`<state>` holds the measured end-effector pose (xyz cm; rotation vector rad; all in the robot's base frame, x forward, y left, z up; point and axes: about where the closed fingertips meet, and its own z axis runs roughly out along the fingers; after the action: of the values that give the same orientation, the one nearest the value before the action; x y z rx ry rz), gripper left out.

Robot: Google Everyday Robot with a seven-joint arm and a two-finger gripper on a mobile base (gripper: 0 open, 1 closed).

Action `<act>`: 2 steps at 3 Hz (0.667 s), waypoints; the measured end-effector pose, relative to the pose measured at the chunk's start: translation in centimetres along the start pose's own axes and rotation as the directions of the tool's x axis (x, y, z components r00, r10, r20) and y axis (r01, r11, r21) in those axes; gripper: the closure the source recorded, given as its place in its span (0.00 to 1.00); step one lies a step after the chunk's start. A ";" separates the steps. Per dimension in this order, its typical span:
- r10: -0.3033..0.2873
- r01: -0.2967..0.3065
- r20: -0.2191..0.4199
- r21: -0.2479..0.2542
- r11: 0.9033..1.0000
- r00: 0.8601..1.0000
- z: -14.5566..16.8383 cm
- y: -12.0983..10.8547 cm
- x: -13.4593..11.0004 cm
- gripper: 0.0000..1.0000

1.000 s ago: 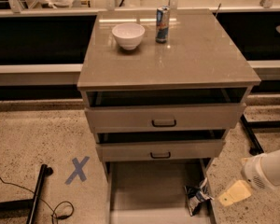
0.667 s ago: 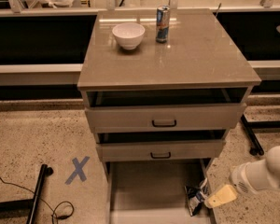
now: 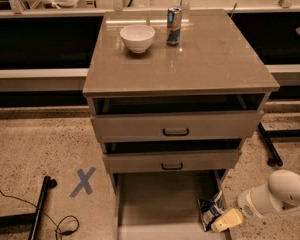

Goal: Pick blue chip bag from bottom drawer and place on counter

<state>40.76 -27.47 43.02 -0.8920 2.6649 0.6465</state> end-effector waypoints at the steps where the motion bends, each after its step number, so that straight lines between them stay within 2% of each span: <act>1: 0.035 -0.036 0.013 0.019 0.999 0.999 0.7 -2.0 0.1 0.00; 2: 0.029 -0.034 0.089 0.049 0.998 0.996 2.5 -5.4 -0.5 0.00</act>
Offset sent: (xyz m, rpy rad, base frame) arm 0.0974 -0.0454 -0.1063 0.0813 -0.2471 -0.0707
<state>44.75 -29.79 39.27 -0.7904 2.6093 0.6080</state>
